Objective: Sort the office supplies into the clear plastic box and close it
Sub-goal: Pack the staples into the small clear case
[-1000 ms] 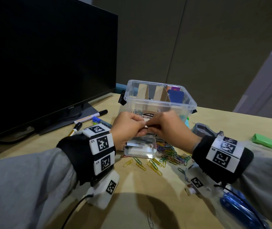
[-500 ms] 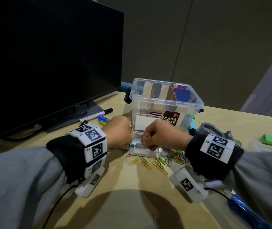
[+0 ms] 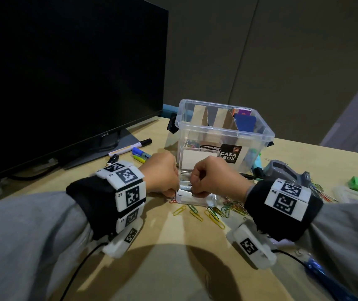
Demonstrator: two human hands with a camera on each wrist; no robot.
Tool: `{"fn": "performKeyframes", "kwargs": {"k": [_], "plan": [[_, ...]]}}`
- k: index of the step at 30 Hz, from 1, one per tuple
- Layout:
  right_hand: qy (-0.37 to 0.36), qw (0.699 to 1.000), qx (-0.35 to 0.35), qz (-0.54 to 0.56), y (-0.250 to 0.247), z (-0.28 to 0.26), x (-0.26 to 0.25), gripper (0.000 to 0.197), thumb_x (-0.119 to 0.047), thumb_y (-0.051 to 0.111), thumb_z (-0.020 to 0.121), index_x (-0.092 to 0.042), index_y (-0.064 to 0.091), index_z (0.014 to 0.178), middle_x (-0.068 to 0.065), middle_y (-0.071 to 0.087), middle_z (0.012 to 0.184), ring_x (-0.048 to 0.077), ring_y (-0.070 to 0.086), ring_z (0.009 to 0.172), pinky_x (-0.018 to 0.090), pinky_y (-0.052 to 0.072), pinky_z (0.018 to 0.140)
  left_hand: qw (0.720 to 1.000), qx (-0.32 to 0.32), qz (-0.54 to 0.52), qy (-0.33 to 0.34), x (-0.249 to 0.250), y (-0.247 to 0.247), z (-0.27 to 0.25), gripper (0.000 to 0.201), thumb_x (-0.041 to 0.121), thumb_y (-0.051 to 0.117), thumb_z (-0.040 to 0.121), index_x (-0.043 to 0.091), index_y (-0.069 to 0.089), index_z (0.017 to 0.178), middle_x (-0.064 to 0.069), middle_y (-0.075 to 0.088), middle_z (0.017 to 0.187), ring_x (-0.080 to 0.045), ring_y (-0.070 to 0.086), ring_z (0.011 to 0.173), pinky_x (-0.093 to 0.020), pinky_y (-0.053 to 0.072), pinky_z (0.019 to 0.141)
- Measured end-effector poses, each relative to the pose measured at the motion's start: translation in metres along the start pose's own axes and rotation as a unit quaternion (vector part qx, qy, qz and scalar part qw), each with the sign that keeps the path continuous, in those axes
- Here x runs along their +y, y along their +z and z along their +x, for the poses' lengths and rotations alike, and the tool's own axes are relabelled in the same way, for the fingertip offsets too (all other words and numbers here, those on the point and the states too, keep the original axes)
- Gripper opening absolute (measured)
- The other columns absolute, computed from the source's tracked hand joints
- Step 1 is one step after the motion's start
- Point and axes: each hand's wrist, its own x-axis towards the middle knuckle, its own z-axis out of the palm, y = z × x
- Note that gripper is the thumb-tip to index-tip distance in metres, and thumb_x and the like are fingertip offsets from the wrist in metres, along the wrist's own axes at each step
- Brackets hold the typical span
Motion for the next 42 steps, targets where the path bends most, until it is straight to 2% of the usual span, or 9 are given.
{"fn": "performKeyframes", "kwargs": {"k": [14,20,23,25,28,31,32,36,42], "plan": [[-0.033,0.998,0.007,-0.045,0.003,-0.004,-0.003,0.009,0.006,0.071,0.076,-0.001,0.070,0.080,0.009,0.071,0.081,0.024,0.071,0.078,0.039,0.061,0.073,1.000,0.019,-0.003,-0.001,0.002,0.002,-0.004,0.009,0.009,0.067,0.089,0.007,0.069,0.097,-0.010,0.074,0.092,-0.021,0.071,0.085,-0.038,0.059,0.083],[-0.076,0.994,0.009,-0.075,-0.001,-0.009,0.001,0.014,0.005,0.065,0.083,-0.008,0.071,0.084,0.000,0.068,0.080,0.018,0.071,0.077,0.029,0.060,0.069,0.998,-0.009,-0.063,-0.022,-0.005,0.002,-0.001,0.008,-0.003,0.064,0.087,0.004,0.067,0.089,-0.015,0.073,0.083,-0.027,0.073,0.083,-0.044,0.060,0.080],[-0.096,0.992,0.010,-0.085,-0.003,-0.010,0.006,0.018,0.003,0.063,0.086,-0.012,0.072,0.084,-0.009,0.066,0.077,0.008,0.068,0.072,0.014,0.056,0.064,0.996,-0.002,-0.078,-0.042,-0.012,-0.001,0.000,0.011,-0.005,0.060,0.089,0.005,0.064,0.088,-0.018,0.072,0.083,-0.030,0.074,0.078,-0.046,0.061,0.076],[-0.121,0.987,0.001,-0.109,-0.004,-0.012,0.007,0.016,-0.001,0.065,0.087,-0.014,0.075,0.090,-0.009,0.068,0.082,0.000,0.063,0.072,0.008,0.051,0.067,0.998,0.009,-0.051,-0.037,-0.016,-0.005,0.001,0.012,-0.005,0.059,0.089,0.005,0.065,0.091,-0.018,0.073,0.083,-0.031,0.073,0.079,-0.045,0.061,0.076],[-0.164,0.975,-0.010,-0.148,-0.003,-0.018,0.004,0.012,-0.018,0.064,0.091,-0.014,0.075,0.096,-0.005,0.069,0.093,0.005,0.061,0.078,0.020,0.054,0.077,0.997,0.047,0.053,-0.004,-0.022,-0.016,0.008,0.015,0.000,0.057,0.089,0.008,0.069,0.094,-0.012,0.072,0.091,-0.024,0.069,0.082,-0.037,0.058,0.076],[-0.209,0.960,-0.021,-0.187,-0.001,-0.022,0.002,0.019,-0.034,0.065,0.090,-0.018,0.074,0.093,-0.004,0.064,0.092,0.007,0.057,0.079,0.024,0.051,0.071,0.982,0.099,0.157,0.021,-0.030,-0.023,0.016,0.012,0.009,0.064,0.086,0.018,0.069,0.091,-0.004,0.069,0.103,-0.022,0.063,0.095,-0.034,0.054,0.078],[-0.215,0.954,-0.029,-0.207,-0.001,-0.023,0.003,0.019,-0.036,0.066,0.088,-0.019,0.073,0.093,-0.005,0.063,0.091,0.007,0.056,0.078,0.024,0.051,0.070,0.977,0.107,0.184,0.023,-0.031,-0.023,0.017,0.016,0.013,0.066,0.087,0.022,0.069,0.099,-0.002,0.068,0.109,-0.022,0.060,0.101,-0.035,0.052,0.082],[-0.216,0.943,-0.028,-0.250,0.000,-0.023,0.005,0.007,-0.020,0.064,0.086,-0.018,0.067,0.080,-0.003,0.064,0.077,0.012,0.057,0.068,0.031,0.054,0.067,0.942,0.105,0.317,0.030,-0.032,-0.020,0.024,0.038,0.025,0.060,0.093,0.030,0.055,0.130,0.003,0.055,0.132,-0.025,0.038,0.126,-0.044,0.030,0.101],[-0.207,0.940,-0.027,-0.271,-0.006,-0.023,0.011,0.012,-0.015,0.061,0.084,-0.015,0.064,0.073,0.000,0.064,0.072,0.016,0.057,0.066,0.029,0.051,0.064,0.930,0.025,0.364,0.038,-0.031,-0.018,0.030,0.047,0.020,0.056,0.095,0.033,0.044,0.138,0.004,0.049,0.142,-0.028,0.028,0.135,-0.050,0.021,0.104]]}}
